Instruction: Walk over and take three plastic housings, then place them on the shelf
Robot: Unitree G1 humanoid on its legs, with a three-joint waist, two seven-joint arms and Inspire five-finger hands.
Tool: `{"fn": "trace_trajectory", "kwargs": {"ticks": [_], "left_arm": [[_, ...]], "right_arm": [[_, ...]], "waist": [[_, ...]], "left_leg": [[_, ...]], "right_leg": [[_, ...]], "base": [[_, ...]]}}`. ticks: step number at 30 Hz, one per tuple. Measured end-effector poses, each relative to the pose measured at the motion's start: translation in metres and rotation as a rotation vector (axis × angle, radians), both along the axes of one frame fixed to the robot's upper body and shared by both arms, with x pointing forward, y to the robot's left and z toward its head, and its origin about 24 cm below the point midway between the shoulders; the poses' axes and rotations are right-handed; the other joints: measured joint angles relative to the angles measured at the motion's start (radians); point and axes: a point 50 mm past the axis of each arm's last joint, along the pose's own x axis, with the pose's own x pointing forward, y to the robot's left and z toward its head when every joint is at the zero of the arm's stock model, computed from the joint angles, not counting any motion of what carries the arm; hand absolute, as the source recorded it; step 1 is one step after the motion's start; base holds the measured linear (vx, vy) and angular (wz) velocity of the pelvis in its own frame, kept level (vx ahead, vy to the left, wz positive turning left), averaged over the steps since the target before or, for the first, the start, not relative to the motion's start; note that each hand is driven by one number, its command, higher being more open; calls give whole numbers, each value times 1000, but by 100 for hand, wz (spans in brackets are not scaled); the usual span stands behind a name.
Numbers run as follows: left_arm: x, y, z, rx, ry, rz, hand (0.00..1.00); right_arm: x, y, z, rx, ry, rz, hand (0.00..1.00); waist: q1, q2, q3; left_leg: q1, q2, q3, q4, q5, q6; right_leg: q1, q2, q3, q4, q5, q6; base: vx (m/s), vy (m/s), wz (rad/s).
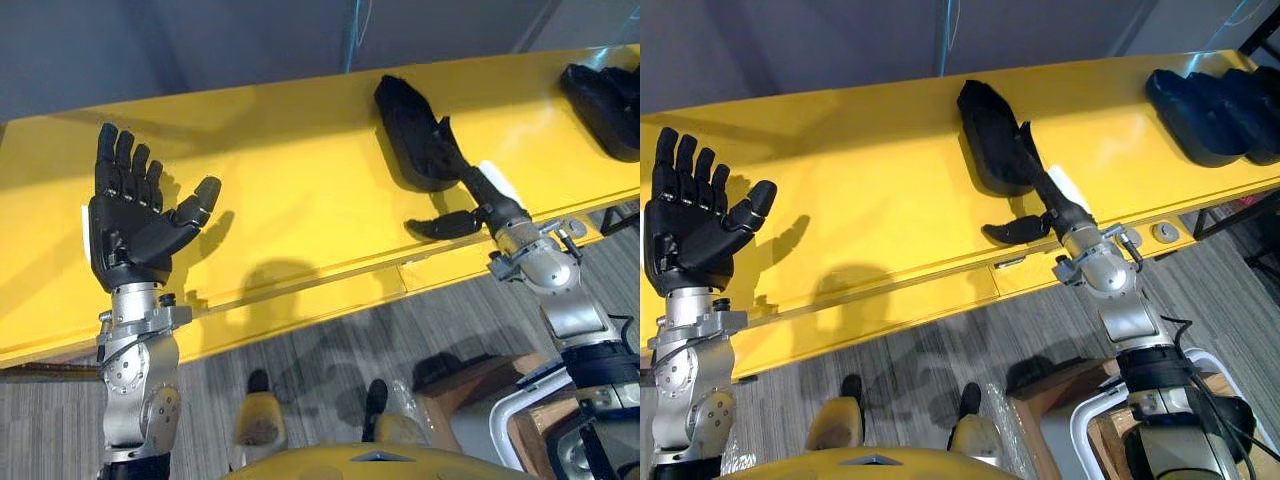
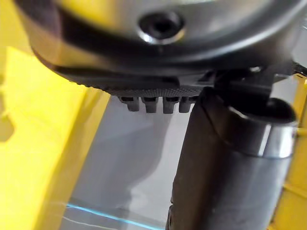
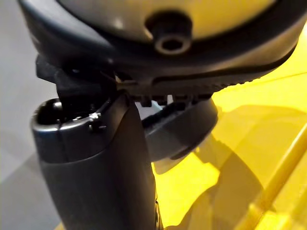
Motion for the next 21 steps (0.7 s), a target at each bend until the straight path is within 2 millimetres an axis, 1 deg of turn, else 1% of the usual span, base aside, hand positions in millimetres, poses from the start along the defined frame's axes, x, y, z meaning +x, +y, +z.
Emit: {"fn": "trace_trajectory", "kwargs": {"ticks": [2,4,5,9,15,19,21], "left_arm": [[0,1,0,7,2,0,100],[0,1,2,14,-7,0,100],[0,1,2,15,-11,-1,100],[0,0,3,16,-17,-3,100],[3,-1,7,19,-41,-13,100],[3,-1,7,21,-42,-15,100],[3,-2,7,22,-42,-18,100]], "right_arm": [[3,1,5,-20,-31,-5,100],[5,2,8,-20,-49,-6,100],[7,1,9,-19,-52,-10,0],[7,1,12,-23,-86,-13,0],[11,-2,27,-78,-147,-29,0],[12,-1,27,-106,-143,-26,0],[12,3,27,-121,-153,-2,0]], "waist": [[7,3,13],[6,4,25],[3,5,31],[-1,10,47],[2,13,61],[3,13,61],[5,13,61]], "left_leg": [[0,0,-3,0,0,0],[0,0,-3,0,0,0],[-1,0,-4,0,0,0],[-1,0,-4,-1,0,0],[-3,-1,-9,-3,1,0],[-3,-1,-11,-4,2,0],[-3,-2,-12,-4,2,0]], "right_leg": [[0,0,0,1,0,-1],[-1,0,0,2,-1,-1],[-1,0,0,3,-1,-1],[-2,0,-1,3,-2,-3],[-1,0,-8,3,-4,-5],[0,0,-11,3,-5,-7],[2,0,-12,3,-5,-7]], "base": [[0,0,0],[0,0,0],[0,0,0],[0,0,0],[3,-2,2],[0,0,0],[-2,-1,2]]}}
